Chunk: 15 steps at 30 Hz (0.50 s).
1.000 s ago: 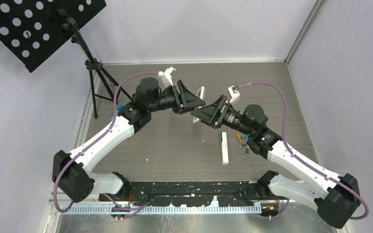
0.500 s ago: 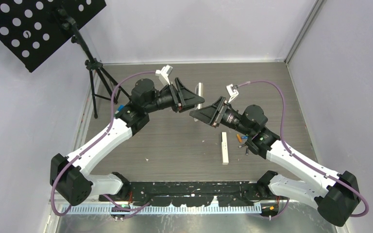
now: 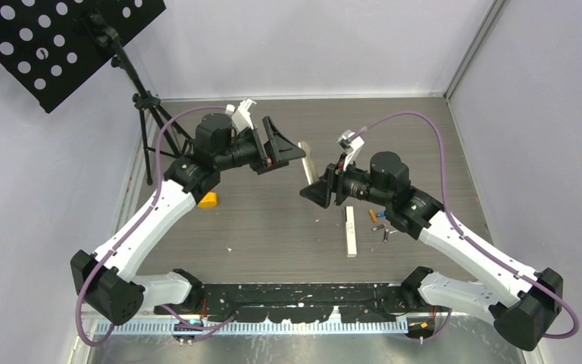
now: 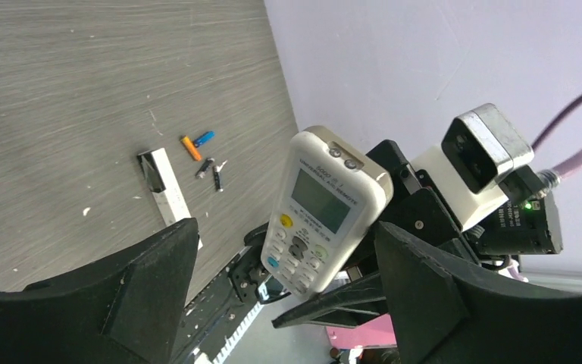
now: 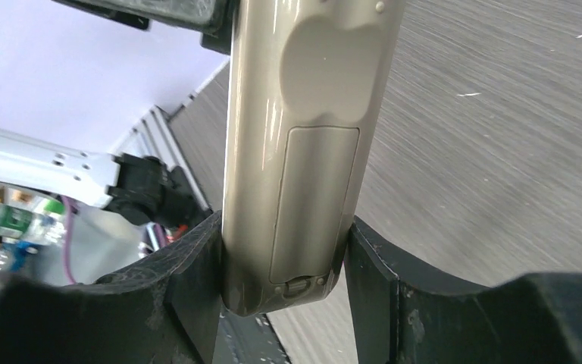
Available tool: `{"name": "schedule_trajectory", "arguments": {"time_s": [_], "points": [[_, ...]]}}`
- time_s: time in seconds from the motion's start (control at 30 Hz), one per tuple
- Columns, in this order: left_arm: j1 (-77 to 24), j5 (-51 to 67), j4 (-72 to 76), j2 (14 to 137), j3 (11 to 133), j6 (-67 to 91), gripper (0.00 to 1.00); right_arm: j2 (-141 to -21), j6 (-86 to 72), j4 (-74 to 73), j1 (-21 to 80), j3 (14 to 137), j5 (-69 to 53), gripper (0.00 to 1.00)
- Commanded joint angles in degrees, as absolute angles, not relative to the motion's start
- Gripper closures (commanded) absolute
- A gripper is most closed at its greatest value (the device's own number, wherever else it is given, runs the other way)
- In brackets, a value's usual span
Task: Load the batteries into the remote control
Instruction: Turn over the remote control.
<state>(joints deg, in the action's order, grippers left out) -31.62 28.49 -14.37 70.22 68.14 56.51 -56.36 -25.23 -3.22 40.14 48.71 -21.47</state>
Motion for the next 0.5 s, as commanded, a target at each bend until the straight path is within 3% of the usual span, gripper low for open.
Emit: {"name": "schedule_trajectory", "arguments": {"time_s": [0.0, 0.3, 0.47], "points": [[-30.9, 28.6, -20.7, 70.5, 71.6, 53.3, 0.13, -59.2, -11.9, -9.8, 41.5, 54.0, -18.5, 0.72], [-30.7, 30.8, -25.3, 71.8, 70.4, 52.9, 0.15, -65.1, -4.1, -15.2, 45.8, 58.6, -12.3, 0.78], [-30.0, 32.1, -26.7, 72.6, 68.2, 53.1, 0.29, -66.6, -0.4, -15.7, 49.5, 58.9, -9.5, 0.79]]}}
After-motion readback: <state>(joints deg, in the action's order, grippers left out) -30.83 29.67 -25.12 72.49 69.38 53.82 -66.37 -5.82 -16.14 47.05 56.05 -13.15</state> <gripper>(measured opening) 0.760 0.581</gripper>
